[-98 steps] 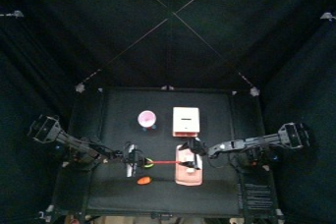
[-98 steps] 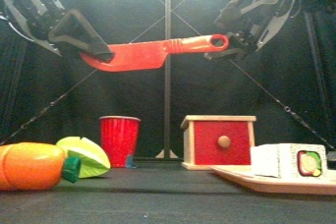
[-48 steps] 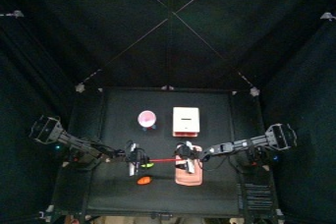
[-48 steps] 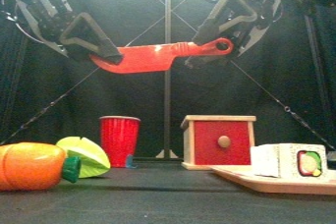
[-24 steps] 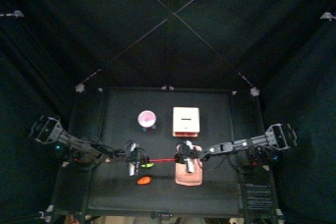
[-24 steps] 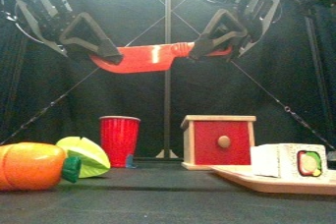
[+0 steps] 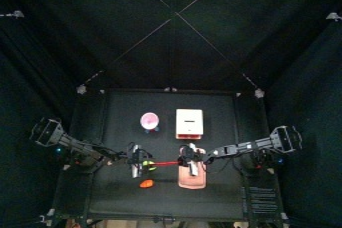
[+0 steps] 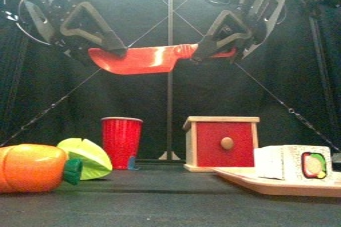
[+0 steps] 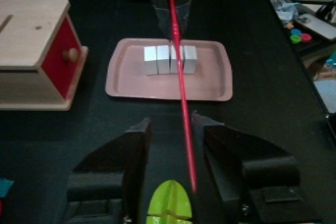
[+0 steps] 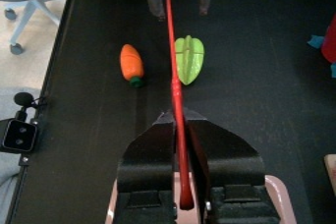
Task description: Grab knife handle
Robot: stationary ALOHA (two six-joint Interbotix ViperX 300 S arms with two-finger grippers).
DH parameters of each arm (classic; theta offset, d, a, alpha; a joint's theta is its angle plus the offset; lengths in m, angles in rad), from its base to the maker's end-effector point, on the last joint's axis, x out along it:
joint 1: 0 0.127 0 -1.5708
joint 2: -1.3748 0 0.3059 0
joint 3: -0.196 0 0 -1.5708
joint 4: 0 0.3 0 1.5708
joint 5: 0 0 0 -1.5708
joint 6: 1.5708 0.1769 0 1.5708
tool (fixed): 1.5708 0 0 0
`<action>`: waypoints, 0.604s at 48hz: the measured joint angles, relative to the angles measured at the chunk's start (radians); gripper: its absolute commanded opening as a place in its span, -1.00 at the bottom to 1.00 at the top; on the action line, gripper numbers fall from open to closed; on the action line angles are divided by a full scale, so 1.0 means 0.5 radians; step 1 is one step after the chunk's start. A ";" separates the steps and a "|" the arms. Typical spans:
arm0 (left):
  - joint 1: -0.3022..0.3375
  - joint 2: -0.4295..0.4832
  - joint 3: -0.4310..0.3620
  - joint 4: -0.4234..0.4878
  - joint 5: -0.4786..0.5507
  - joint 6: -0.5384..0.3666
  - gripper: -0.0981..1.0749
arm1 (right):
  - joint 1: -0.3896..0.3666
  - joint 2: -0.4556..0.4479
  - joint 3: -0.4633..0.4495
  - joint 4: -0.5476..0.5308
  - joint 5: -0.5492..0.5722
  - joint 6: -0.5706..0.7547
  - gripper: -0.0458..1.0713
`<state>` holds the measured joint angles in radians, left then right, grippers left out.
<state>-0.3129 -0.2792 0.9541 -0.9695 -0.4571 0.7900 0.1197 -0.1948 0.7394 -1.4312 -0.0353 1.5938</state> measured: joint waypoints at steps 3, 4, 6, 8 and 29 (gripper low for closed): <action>0.000 -0.012 0.000 -0.006 -0.040 0.000 0.52 | -0.003 0.000 0.006 0.000 0.000 0.000 -0.22; 0.000 -0.015 0.000 -0.006 -0.052 0.000 0.52 | -0.003 0.000 0.009 0.000 0.000 -0.003 -0.22; 0.000 -0.025 0.015 -0.009 -0.083 0.000 0.52 | -0.006 0.000 0.018 0.000 0.003 0.000 -0.22; 0.000 -0.037 0.031 -0.009 -0.107 0.000 0.52 | -0.009 -0.003 0.025 0.003 0.003 0.000 -0.22; 0.000 -0.153 0.104 -0.012 -0.166 0.000 0.52 | -0.003 -0.058 0.092 0.049 0.003 -0.003 -0.22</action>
<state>-0.3129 -0.3559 1.0063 -0.9756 -0.5400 0.7900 0.1181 -0.2240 0.7854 -1.4067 -0.0337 1.5923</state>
